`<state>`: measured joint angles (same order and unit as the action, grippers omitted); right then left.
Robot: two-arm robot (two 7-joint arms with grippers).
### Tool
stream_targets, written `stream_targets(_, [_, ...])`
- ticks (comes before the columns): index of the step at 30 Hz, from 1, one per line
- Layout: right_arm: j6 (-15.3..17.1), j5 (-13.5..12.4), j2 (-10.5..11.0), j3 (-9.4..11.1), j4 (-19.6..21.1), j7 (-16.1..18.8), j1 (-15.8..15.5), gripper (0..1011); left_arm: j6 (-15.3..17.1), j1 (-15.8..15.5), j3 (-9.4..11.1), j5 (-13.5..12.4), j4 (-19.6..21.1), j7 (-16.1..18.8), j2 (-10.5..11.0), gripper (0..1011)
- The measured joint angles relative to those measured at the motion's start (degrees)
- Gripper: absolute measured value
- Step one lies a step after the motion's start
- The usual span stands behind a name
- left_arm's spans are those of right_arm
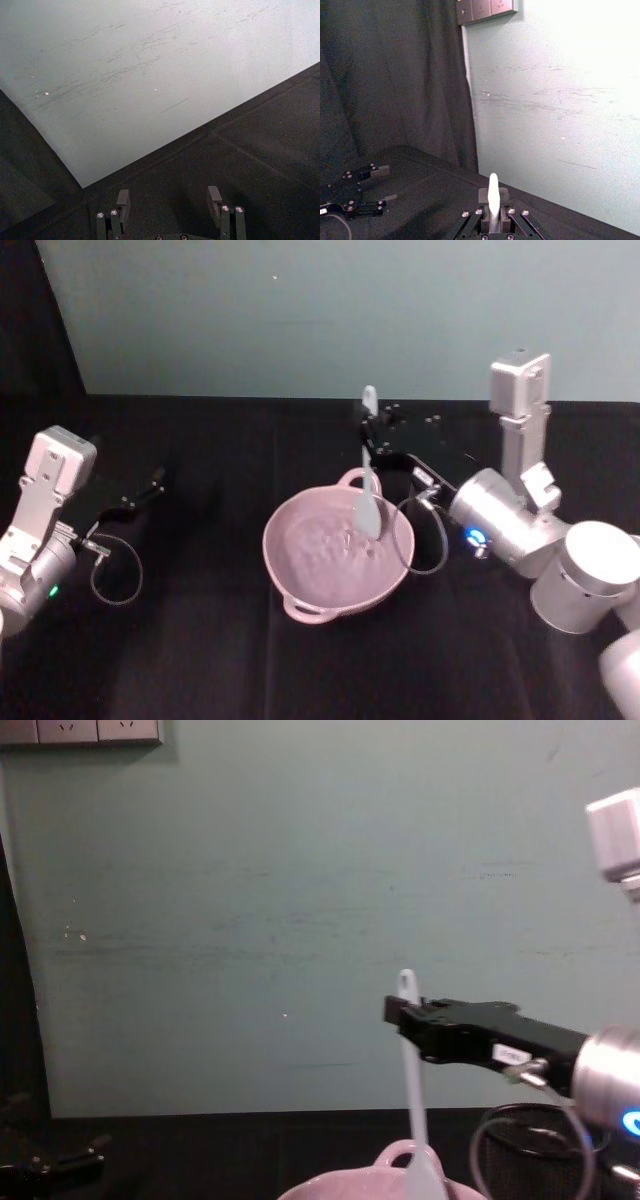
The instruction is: Use the one hand to pick up the spoon and stir the clear water in the bowl.
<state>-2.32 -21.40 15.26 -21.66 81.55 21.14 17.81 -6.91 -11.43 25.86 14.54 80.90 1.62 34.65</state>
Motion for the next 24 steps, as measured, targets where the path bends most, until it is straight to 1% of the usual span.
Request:
stream_targets(2, [0.47,-0.04,0.93,0.73,1.74,-0.31,-1.30,121,0.00,0.00,0.00,0.00,0.00,0.00,0.00,1011])
stream_targets(5, [1.01,-0.05,1.82,1.17,3.70,-0.35,-2.75,121,0.00,0.00,0.00,0.00,0.00,0.00,0.00,1011])
stream_targets(7, [1.43,-0.04,2.32,1.24,5.11,-0.31,-3.76,120,0.00,0.00,0.00,0.00,0.00,0.00,0.00,1011])
stream_targets(8, [1.43,-0.04,2.32,1.24,5.11,-0.31,-3.76,120,0.00,0.00,0.00,0.01,0.00,0.00,0.00,1011])
stream_targets(11, [1.89,0.01,2.58,0.78,6.62,-0.03,-4.84,120,0.00,0.00,0.00,0.00,0.00,0.00,0.00,1011])
stream_targets(16, [2.29,0.22,2.06,-1.43,7.95,1.15,-5.59,120,0.00,0.00,0.00,0.01,0.00,0.00,0.00,1011])
stream_targets(17, [2.28,0.25,1.60,-2.23,7.96,1.54,-5.55,120,0.00,0.00,0.00,0.00,0.00,0.00,0.00,1011])
stream_targets(18, [2.28,0.25,1.60,-2.23,7.96,1.54,-5.55,121,0.00,0.00,0.00,0.00,0.00,0.00,0.00,1011])
stream_targets(22, [2.04,0.27,0.15,-4.12,7.02,2.44,-4.57,120,0.00,0.00,0.00,0.01,0.00,0.00,0.00,1011])
stream_targets(24, [1.90,0.23,-0.34,-4.62,6.41,2.75,-4.10,120,0.00,0.00,0.00,0.01,0.00,0.00,0.00,1011])
